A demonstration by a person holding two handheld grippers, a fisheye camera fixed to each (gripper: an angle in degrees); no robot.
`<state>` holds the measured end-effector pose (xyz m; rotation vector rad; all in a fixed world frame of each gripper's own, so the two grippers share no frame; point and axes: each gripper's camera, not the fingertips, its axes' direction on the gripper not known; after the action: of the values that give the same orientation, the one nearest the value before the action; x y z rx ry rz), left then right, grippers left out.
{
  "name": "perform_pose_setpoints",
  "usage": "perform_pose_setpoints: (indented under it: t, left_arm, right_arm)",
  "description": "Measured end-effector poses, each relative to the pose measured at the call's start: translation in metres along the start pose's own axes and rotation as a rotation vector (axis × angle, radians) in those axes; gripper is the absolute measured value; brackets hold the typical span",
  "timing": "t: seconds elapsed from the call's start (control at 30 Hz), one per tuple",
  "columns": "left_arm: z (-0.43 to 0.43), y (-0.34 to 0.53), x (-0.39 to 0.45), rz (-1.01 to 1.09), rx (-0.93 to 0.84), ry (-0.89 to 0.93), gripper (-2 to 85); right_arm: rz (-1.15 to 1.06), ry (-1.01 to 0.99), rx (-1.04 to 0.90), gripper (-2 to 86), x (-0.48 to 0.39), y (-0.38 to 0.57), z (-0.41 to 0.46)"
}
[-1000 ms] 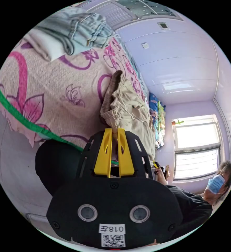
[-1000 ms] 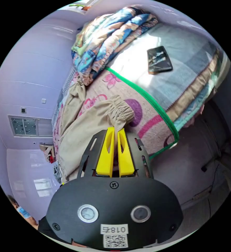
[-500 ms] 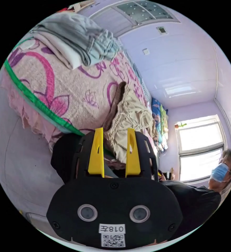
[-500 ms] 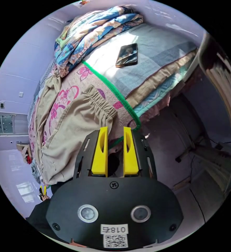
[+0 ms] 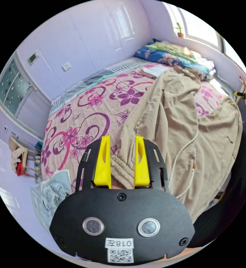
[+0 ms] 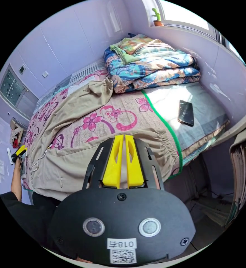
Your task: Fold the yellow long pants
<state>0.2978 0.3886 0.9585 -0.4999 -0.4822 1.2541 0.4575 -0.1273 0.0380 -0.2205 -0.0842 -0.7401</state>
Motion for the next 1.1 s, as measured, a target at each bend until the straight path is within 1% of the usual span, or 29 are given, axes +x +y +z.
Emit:
perform_pose_setpoints:
  t: [0.03,0.07,0.13,0.2,0.27,0.33,0.4,0.53,0.57,0.67,0.77,0.83,0.87,0.93,1.0,1.1]
  left_arm:
    - [0.02,-0.027,0.006,0.052,-0.083,-0.025,12.6]
    - [0.031,-0.039,0.009,0.071,-0.13,-0.032,12.4]
    - [0.076,-0.07,0.012,0.111,-0.368,-0.035,5.6]
    - [0.088,-0.081,0.012,0.139,-0.429,0.003,0.3]
    - [0.083,-0.09,-0.003,0.065,-0.413,-0.003,-0.3]
    - [0.065,-0.092,-0.041,-0.165,-0.342,-0.046,0.0]
    - [0.058,-0.086,-0.065,-0.318,-0.308,-0.065,1.5]
    - [0.061,-0.075,-0.073,-0.449,-0.342,-0.067,8.5]
    - [0.058,-0.073,-0.072,-0.46,-0.335,-0.066,8.8]
    - [0.02,-0.06,-0.06,-0.483,-0.232,-0.127,10.0]
    - [-0.031,-0.037,-0.043,-0.488,-0.082,-0.158,9.6]
    - [-0.07,-0.014,-0.026,-0.478,0.054,-0.09,8.9]
    - [-0.078,-0.007,-0.023,-0.485,0.078,-0.087,8.9]
    - [-0.107,0.024,-0.013,-0.524,0.193,-0.087,8.5]
    - [-0.117,0.045,-0.013,-0.56,0.237,-0.054,8.4]
    - [-0.117,0.065,-0.016,-0.596,0.252,0.013,8.5]
  right_arm:
    - [-0.01,-0.008,0.0,0.6,-0.007,-0.002,0.001]
    - [-0.029,-0.025,-0.003,0.4,-0.018,-0.006,0.005]
    - [-0.054,-0.035,-0.009,0.2,-0.033,-0.012,0.009]
    - [-0.088,-0.039,-0.019,0.1,-0.049,-0.018,0.015]
    - [-0.106,-0.043,-0.021,0.2,-0.057,-0.022,0.018]
    - [-0.123,-0.047,-0.022,0.4,-0.064,-0.028,0.022]
    - [-0.147,-0.042,-0.032,1.1,-0.072,-0.039,0.034]
    - [-0.159,-0.089,-0.045,4.9,-0.086,-0.063,0.067]
    - [-0.16,-0.117,-0.057,5.9,-0.09,-0.073,0.08]
    - [-0.159,-0.177,-0.015,8.1,-0.102,-0.105,0.101]
    - [-0.214,-0.185,0.03,9.4,-0.119,-0.147,0.114]
    - [-0.27,-0.157,0.059,9.7,-0.135,-0.173,0.122]
    - [-0.299,-0.151,0.081,9.7,-0.146,-0.19,0.127]
    - [-0.319,-0.154,0.11,9.8,-0.159,-0.215,0.135]
    - [-0.328,-0.154,0.112,9.9,-0.174,-0.248,0.152]
    - [-0.294,-0.112,0.08,10.1,-0.182,-0.287,0.181]
